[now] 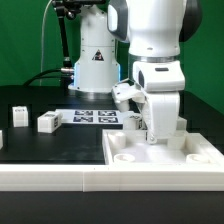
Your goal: Assemble one leg
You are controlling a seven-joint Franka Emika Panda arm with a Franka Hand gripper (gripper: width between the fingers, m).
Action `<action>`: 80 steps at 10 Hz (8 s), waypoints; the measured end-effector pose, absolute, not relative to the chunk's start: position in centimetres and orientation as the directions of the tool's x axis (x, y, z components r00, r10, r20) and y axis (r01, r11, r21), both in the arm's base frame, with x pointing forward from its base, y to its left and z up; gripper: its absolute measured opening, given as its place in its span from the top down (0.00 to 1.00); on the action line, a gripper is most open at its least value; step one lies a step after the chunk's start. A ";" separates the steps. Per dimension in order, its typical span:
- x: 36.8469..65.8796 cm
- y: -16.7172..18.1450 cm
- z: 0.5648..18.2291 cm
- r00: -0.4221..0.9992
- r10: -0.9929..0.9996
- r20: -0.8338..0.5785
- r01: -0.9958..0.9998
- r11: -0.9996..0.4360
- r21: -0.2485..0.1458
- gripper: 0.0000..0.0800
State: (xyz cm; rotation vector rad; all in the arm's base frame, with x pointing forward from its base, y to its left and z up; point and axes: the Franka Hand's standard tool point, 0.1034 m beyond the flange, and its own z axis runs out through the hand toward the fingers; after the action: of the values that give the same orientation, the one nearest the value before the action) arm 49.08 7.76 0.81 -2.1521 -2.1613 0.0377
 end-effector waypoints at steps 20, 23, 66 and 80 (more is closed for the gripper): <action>48.7 8.6 5.1 0.132 0.991 0.026 0.991 -0.131 -0.031 0.19; 48.5 8.7 5.0 0.314 0.949 0.023 0.949 -0.313 -0.036 0.19; 40.0 16.3 0.9 0.547 0.307 -0.779 0.347 -0.930 -0.123 0.64; 42.9 16.2 8.1 0.653 0.299 -0.696 0.313 -0.943 -0.112 0.64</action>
Offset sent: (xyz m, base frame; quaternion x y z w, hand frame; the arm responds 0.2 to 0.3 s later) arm 0.0000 0.0000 0.0000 0.0000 0.0000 0.0000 1.0000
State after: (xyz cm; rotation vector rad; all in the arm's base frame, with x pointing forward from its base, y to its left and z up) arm 42.95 16.19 8.14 -2.8725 -0.5323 1.2046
